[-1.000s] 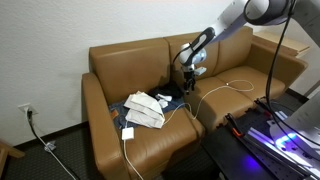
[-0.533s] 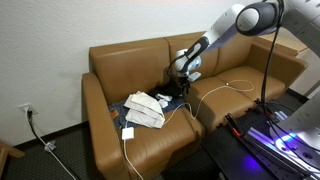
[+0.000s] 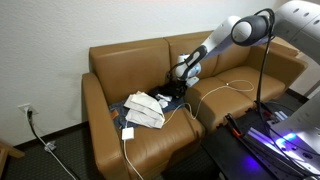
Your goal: Move the pair of jeans to the left
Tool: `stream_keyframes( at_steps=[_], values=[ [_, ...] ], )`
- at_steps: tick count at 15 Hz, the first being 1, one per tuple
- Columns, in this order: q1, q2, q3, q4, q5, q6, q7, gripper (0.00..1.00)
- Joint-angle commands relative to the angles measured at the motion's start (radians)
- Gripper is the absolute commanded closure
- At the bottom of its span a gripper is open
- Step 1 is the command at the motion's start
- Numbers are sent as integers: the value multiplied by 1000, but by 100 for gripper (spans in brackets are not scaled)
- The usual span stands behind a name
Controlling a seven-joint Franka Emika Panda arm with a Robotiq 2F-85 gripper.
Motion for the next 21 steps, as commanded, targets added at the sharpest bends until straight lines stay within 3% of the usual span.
stream_keyframes(
  at_steps=[1, 4, 5, 10, 12, 13, 18, 21],
  values=[
    [-32, 107, 21, 99, 10, 73, -9, 0],
    [-18, 181, 4, 187, -6, 48, -3, 0],
    [-19, 130, 2, 112, -3, 68, -3, 0],
    [-35, 137, 8, 120, 6, 57, -8, 0],
    [-98, 137, 78, 118, 32, 12, -89, 0],
    [-32, 137, 15, 124, 9, 44, -13, 0],
    [-41, 136, 26, 127, 9, 22, -36, 0],
    [-99, 136, 56, 101, 55, 70, -42, 0]
  ],
)
